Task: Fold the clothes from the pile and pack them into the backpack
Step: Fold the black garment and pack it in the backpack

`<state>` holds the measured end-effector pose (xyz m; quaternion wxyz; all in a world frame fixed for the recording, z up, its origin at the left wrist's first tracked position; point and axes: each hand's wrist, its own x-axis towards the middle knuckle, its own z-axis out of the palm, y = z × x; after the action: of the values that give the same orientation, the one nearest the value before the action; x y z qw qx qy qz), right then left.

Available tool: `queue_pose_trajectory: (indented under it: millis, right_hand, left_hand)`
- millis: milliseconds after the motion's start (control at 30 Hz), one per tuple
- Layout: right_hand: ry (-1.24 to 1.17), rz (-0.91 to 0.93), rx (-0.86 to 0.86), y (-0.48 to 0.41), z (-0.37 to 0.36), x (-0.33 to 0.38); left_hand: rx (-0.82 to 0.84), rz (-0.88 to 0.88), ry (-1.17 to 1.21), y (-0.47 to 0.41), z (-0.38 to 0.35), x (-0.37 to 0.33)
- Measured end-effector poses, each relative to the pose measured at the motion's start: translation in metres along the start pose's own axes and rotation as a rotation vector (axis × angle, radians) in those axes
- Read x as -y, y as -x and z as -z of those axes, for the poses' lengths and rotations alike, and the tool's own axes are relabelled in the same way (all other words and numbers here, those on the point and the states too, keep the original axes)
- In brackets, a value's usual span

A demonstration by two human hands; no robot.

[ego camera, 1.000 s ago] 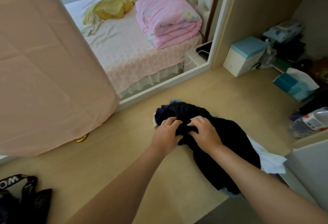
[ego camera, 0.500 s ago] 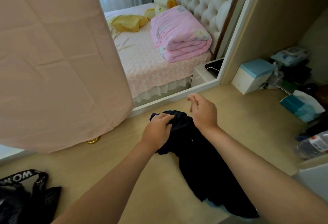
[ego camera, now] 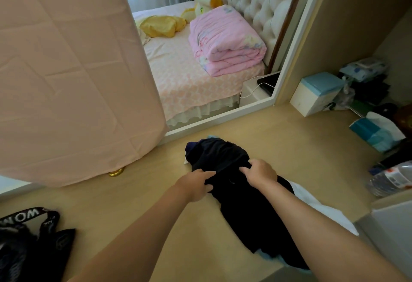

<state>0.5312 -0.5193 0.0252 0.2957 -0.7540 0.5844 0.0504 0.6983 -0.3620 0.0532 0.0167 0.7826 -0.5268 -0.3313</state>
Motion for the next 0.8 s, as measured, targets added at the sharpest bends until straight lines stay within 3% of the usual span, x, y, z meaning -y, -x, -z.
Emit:
queue_pose_trajectory:
  millis: [100,167,233,300,367,400,467,600,667,800]
  right_hand:
    - [0.029,0.102,-0.179,0.008,0.004,0.007]
    - [-0.006,0.173,-0.356,0.012,0.006,0.014]
    - [-0.169,0.368,-0.490,0.018,0.007,0.021]
    - [-0.286,0.704,-0.505,0.027,0.008,0.031]
    - [-0.267,1.004,-0.402,0.043,0.002,0.040]
    - [-0.247,1.081,-0.321,0.051,-0.003,0.043]
    - [-0.262,1.055,-0.146,0.059,-0.015,0.045]
    - [-0.352,0.723,0.023,0.059,-0.026,0.038]
    - [-0.332,0.640,0.027,0.060,-0.027,0.040]
    - [-0.241,0.419,0.048,0.058,-0.020,0.050]
  left_hand:
    - [-0.129,-0.003,-0.028,-0.005,-0.004,-0.009]
    - [-0.318,-0.060,0.074,-0.008,-0.002,-0.017]
    - [-0.557,-0.127,0.281,-0.008,0.009,-0.032]
    - [-0.653,-0.125,0.571,-0.006,0.024,-0.044]
    - [-0.567,-0.053,0.775,-0.003,0.035,-0.045]
    - [-0.514,-0.011,0.732,-0.001,0.037,-0.041]
    - [-0.432,0.075,0.569,0.001,0.033,-0.022]
    - [-0.398,0.178,0.577,0.013,0.018,0.011]
    - [-0.519,0.221,0.577,0.019,0.019,0.014]
    - [-0.797,0.319,0.802,0.040,0.027,0.018]
